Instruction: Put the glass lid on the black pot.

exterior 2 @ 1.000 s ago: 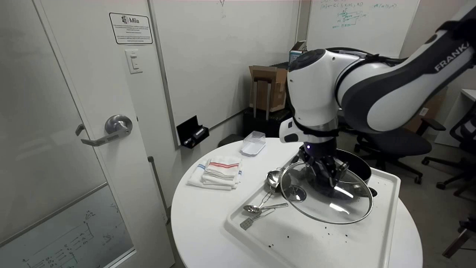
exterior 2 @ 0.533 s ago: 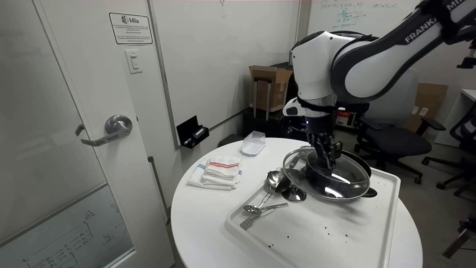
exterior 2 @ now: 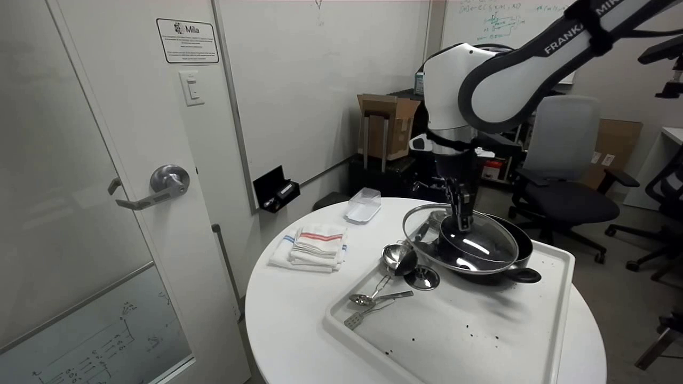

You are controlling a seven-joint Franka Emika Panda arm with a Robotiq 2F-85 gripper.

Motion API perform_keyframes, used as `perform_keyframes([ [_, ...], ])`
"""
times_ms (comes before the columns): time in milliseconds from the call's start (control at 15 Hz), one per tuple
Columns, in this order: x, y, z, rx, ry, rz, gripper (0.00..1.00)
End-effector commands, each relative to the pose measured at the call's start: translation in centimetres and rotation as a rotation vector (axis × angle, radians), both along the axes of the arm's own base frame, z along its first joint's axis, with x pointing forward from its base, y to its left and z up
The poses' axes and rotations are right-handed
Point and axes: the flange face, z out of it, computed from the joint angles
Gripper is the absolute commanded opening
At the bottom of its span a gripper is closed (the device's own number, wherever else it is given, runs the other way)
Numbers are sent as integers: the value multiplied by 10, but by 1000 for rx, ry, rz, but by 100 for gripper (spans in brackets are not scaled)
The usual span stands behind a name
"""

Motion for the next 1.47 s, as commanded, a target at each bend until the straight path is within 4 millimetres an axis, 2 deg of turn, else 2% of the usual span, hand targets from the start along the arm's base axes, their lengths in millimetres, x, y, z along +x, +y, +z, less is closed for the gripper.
perform_keyframes([
  [0, 16, -7, -5, 37, 17, -187, 27],
  [467, 26, -34, -20, 113, 32, -514, 27],
  [1000, 22, -82, -19, 95, 39, -765, 27],
  [1400, 16, -122, -28, 78, 69, -912, 27],
])
